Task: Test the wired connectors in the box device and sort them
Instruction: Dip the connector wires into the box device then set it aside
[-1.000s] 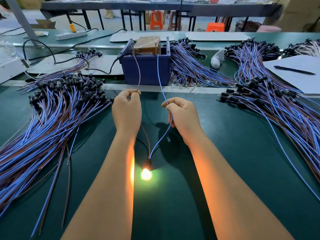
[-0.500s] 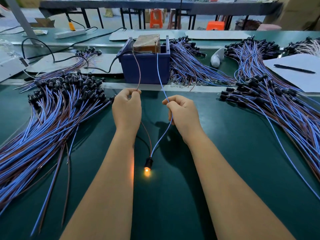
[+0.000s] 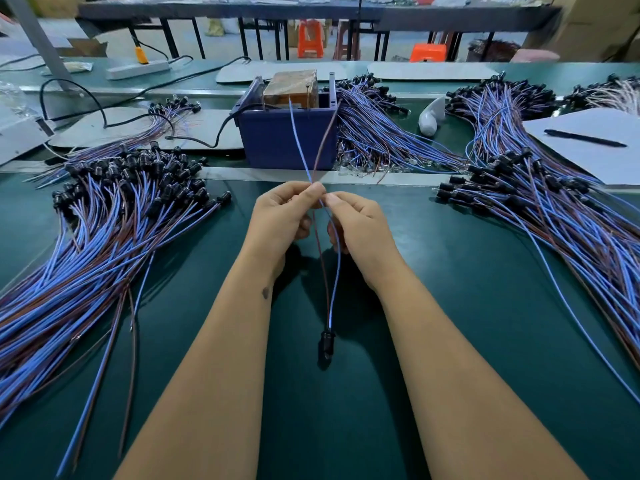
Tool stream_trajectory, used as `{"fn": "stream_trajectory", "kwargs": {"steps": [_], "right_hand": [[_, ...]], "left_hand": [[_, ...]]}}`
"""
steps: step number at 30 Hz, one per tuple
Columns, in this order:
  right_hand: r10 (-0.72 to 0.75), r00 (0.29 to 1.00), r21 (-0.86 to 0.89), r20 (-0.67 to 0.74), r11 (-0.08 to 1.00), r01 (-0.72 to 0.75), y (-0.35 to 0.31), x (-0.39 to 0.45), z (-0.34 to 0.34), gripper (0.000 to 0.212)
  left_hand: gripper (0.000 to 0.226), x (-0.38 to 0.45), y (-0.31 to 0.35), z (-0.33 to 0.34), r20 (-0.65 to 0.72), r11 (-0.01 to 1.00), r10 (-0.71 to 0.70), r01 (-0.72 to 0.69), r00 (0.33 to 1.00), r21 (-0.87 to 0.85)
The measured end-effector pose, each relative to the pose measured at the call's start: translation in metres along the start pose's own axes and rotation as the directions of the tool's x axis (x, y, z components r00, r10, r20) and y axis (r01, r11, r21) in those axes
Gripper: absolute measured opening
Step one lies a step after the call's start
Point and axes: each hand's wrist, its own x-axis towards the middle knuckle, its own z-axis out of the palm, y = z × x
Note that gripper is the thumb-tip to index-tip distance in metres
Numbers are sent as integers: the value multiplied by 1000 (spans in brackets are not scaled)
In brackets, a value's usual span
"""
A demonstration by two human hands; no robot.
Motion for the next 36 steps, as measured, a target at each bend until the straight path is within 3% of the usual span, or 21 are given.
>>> {"fn": "stream_trajectory", "kwargs": {"steps": [2,4,7,9,12,15,19,23,27,32,36], "right_hand": [[48,998,41,27,998,-49,-2,1,-4,29],[71,994,-36,79,997,-69,-2,2,-7,24],[31,976,-105,214,994,-9,0,0,-9,48],[-32,971,-11,236,999,36,-1,-1,-8,51],[-65,989,241,129,970,32,-3,2,-12,20],[21,995,349,-98,937,15,-2,9,-23,35],[62,943,175,-326,985,-4,2,16,-40,39],[51,923,106,-382,994,-11,6,17,-53,35],[33,919,-170,-394,980,-108,10,18,-60,32],[43,951,-376,-306,912,-162,6,11,-61,28],[46,982,-754,-182,635,-169,-4,9,-84,26]], "left_hand": [[14,1,5,-1,-11,981,-56,53,998,-187],[15,2,9,-2,-8,937,-94,86,995,-337],[16,3,9,-4,-29,903,-105,83,994,-421],[16,3,7,-5,-47,922,-94,69,994,-382],[15,2,3,-5,-71,965,-65,45,995,-258],[17,-1,2,-6,-25,1000,11,-12,1000,-28],[17,-7,1,1,223,970,90,-136,971,200],[25,-10,-1,6,475,942,-54,-113,878,315],[33,-8,-4,6,373,910,-11,-146,928,389],[30,-6,-9,7,314,908,28,-155,949,390],[28,-7,-11,6,316,899,42,-174,948,403]]}}
